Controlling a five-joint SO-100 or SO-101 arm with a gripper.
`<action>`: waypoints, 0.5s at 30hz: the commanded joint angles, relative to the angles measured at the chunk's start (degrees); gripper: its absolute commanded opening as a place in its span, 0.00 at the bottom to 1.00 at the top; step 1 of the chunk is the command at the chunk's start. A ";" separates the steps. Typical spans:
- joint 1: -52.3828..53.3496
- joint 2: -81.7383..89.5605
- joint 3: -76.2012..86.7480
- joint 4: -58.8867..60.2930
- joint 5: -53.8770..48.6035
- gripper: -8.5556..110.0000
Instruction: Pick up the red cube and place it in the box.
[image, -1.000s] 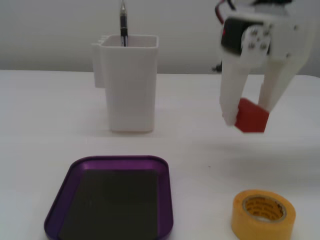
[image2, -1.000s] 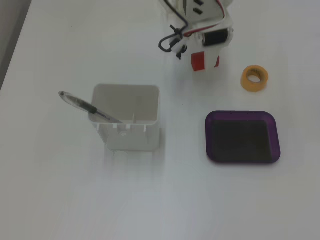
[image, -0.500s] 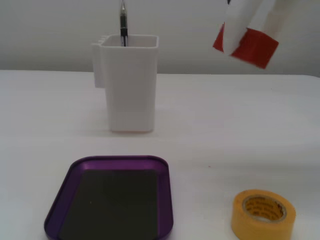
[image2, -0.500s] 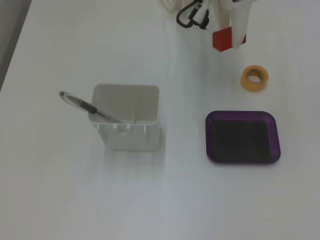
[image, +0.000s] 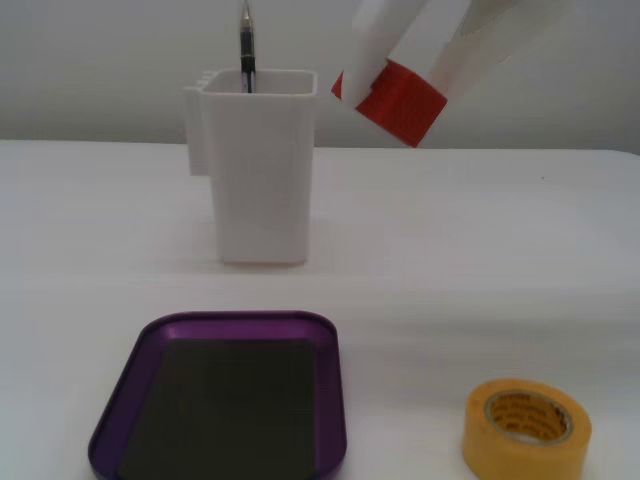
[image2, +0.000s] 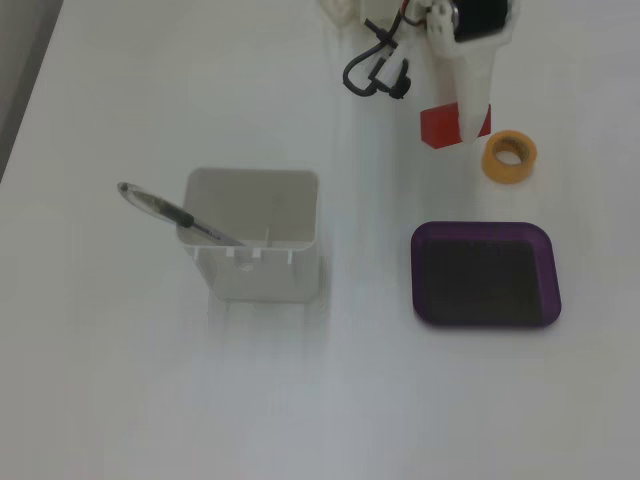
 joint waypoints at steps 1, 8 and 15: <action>-0.09 0.09 -0.44 -1.14 0.09 0.07; 0.44 -0.62 -0.44 -1.32 -0.79 0.07; 0.00 -4.22 -0.53 -8.00 -0.09 0.07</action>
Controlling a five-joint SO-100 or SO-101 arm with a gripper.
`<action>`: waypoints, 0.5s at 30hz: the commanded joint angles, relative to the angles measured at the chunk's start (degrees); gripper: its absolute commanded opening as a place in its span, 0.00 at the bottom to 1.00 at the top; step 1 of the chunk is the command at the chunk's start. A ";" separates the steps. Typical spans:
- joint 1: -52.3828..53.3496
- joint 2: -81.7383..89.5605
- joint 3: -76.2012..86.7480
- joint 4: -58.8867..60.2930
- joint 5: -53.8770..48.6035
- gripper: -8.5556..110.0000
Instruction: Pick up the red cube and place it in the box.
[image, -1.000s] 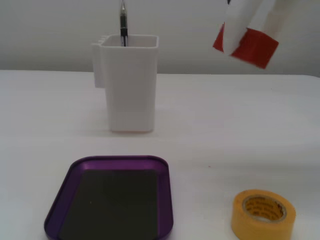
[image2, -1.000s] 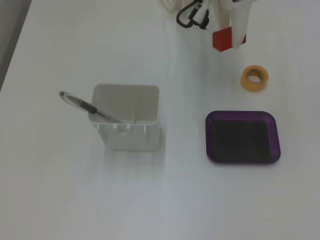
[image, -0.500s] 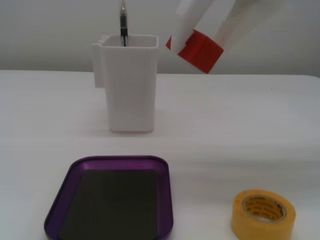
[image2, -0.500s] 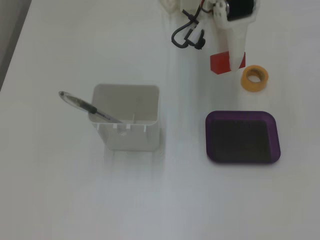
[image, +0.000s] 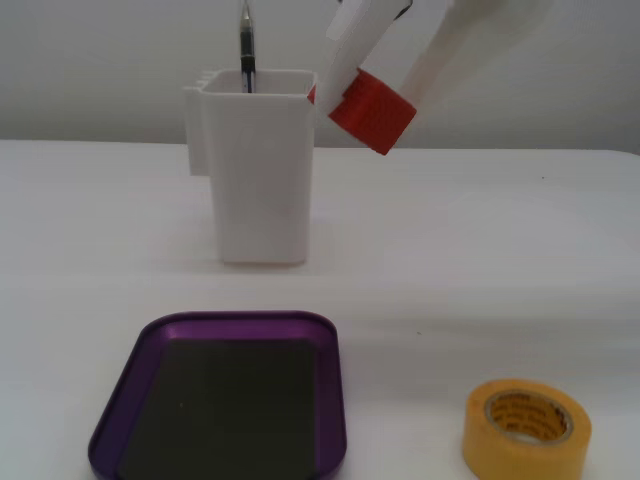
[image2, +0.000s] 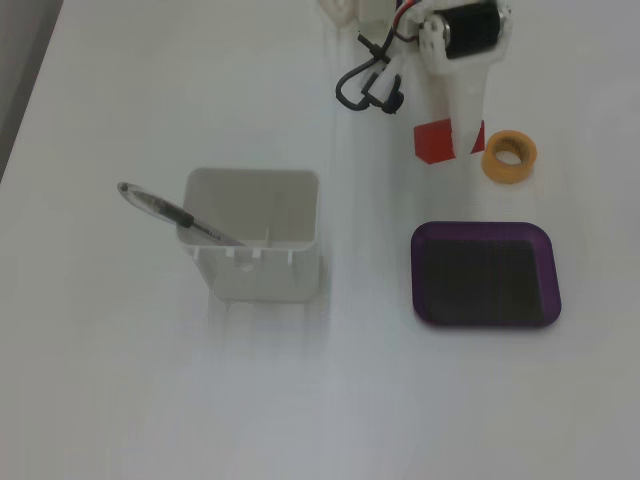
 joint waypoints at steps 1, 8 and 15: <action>-0.70 -2.55 -0.97 -3.60 0.35 0.07; -0.79 -16.61 -6.33 -6.59 0.44 0.07; -0.79 -31.03 -18.19 -5.80 0.44 0.07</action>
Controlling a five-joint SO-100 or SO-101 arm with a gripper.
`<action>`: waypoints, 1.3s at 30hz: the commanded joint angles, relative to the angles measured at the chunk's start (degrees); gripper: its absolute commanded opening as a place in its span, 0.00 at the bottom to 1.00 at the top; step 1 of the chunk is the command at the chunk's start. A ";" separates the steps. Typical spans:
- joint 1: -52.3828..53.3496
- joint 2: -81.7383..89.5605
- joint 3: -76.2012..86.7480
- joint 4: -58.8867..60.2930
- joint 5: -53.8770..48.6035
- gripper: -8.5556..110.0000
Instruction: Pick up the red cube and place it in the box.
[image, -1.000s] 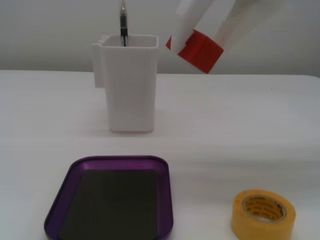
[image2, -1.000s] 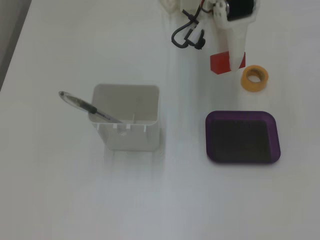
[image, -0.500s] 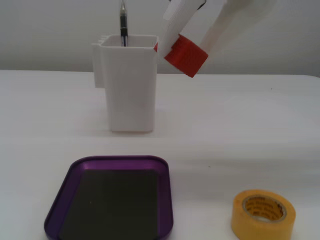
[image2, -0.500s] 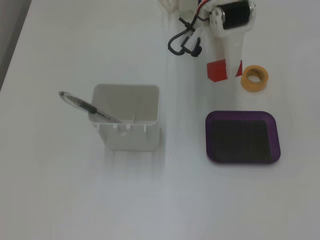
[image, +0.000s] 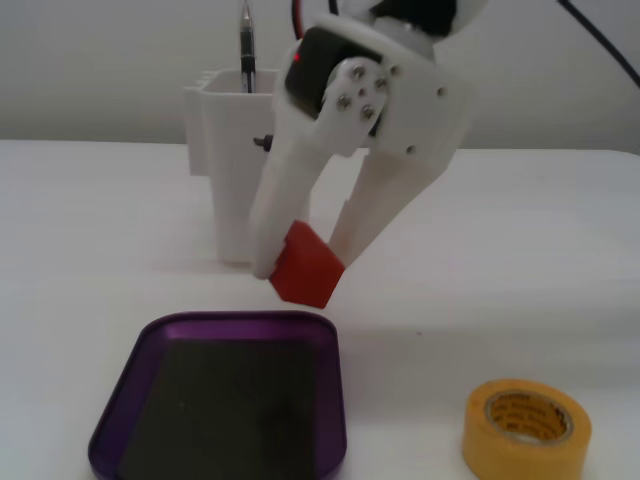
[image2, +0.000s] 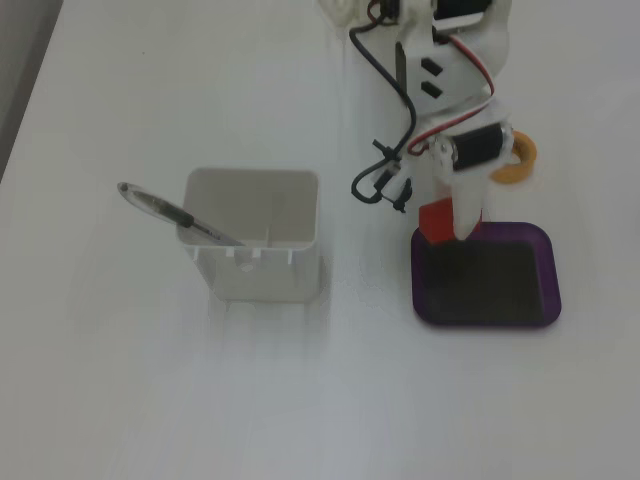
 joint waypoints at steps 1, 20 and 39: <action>-0.35 -4.48 -7.65 -0.35 0.35 0.07; -0.70 -13.01 -11.69 0.79 0.35 0.10; -3.78 -12.92 -55.72 42.80 0.26 0.26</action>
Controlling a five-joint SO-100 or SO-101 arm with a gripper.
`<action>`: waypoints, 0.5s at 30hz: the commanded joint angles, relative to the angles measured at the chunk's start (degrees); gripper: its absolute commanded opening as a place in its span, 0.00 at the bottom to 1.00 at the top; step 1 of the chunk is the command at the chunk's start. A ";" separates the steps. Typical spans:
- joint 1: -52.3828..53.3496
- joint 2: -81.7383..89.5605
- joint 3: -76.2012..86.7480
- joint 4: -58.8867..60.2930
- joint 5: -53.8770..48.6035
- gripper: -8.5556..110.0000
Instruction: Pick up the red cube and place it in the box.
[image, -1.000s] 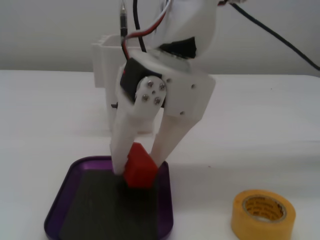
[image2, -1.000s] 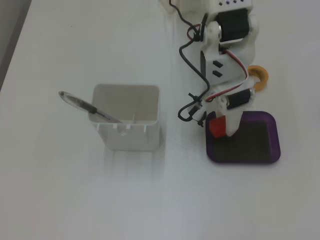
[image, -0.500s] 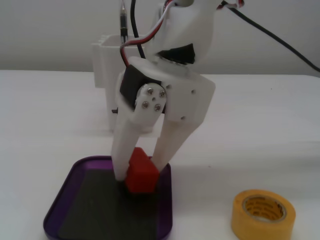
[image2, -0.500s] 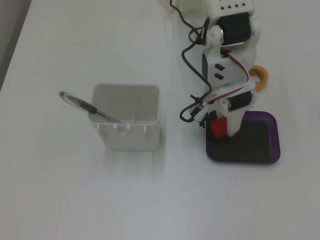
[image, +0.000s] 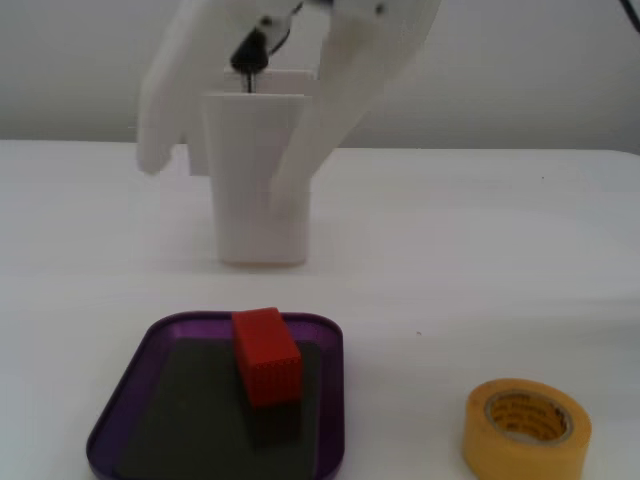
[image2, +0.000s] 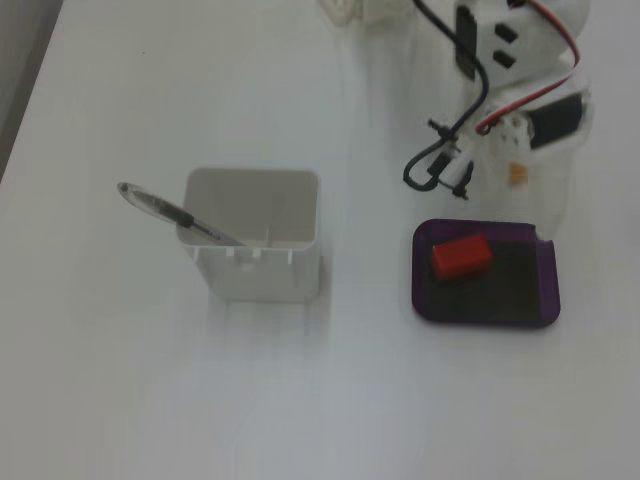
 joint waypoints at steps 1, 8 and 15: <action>1.93 1.32 -8.88 8.96 0.26 0.25; 11.07 7.47 -6.42 11.95 4.57 0.26; 11.16 24.17 16.17 11.78 6.15 0.25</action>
